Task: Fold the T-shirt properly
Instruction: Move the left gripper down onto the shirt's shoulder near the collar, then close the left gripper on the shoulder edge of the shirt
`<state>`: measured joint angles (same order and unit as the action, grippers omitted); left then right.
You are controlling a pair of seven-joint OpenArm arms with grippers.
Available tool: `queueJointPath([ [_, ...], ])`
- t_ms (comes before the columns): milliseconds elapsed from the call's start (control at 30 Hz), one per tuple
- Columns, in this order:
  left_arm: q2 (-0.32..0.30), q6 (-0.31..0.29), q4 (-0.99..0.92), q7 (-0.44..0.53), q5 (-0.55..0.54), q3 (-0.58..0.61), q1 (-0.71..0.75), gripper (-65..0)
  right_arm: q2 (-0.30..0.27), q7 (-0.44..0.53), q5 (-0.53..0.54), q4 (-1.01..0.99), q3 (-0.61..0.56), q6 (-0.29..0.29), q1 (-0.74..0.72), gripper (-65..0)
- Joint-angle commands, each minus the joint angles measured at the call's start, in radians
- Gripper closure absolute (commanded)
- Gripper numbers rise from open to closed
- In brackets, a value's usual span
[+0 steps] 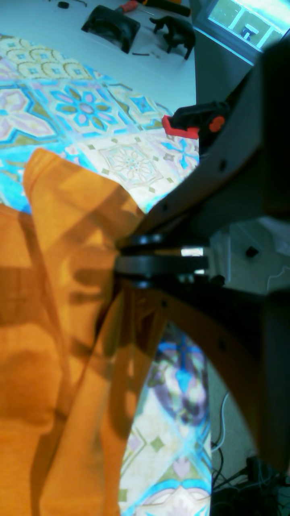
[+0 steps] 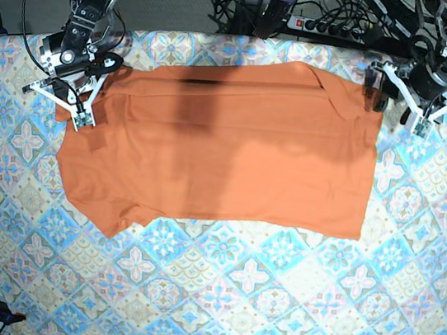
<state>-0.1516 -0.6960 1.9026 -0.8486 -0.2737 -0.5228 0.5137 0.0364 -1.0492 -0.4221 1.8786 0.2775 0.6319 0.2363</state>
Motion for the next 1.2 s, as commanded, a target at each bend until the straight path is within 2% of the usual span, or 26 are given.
queueJointPath([
  [0, -0.013, -0.002, 0.016, 0.019, 0.020, -0.001, -0.022, -36.3, -0.003, 0.007, -0.007, 0.016, 0.002, -0.002, -0.007, -1.1],
  [100, -0.013, -0.002, 0.010, 0.019, 0.127, 0.025, -0.074, -36.4, 0.000, 0.005, -0.007, 0.016, -0.001, -0.002, -0.005, -1.1],
  [267, -0.030, -0.002, 0.008, 0.021, 0.238, 0.161, -0.109, -36.2, 0.000, 0.005, -0.007, 0.016, 0.002, -0.002, -0.005, -1.1],
  [467, -0.058, -0.002, -0.074, 0.021, 0.256, 0.278, -0.115, -36.1, 0.000, 0.004, -0.008, 0.016, 0.002, -0.002, 0.005, -1.1],
  [733, -0.058, -0.002, -0.122, 0.022, 0.259, 0.244, -0.128, -36.1, 0.000, 0.004, -0.008, 0.016, 0.002, -0.002, 0.007, -1.1],
  [867, -0.073, -0.002, -0.122, 0.025, 0.310, 0.244, -0.129, -36.1, 0.000, 0.004, -0.008, 0.016, 0.002, -0.002, 0.007, -1.1],
  [1000, -0.073, -0.002, -0.150, 0.105, 0.344, 0.252, -0.120, -36.6, 0.000, 0.004, -0.008, 0.016, 0.002, -0.002, 0.007, -1.1],
  [1167, -0.076, -0.002, -0.271, 0.125, 0.337, 0.286, -0.126, -36.2, 0.000, 0.004, -0.008, 0.016, 0.002, -0.002, 0.007, -1.1],
])
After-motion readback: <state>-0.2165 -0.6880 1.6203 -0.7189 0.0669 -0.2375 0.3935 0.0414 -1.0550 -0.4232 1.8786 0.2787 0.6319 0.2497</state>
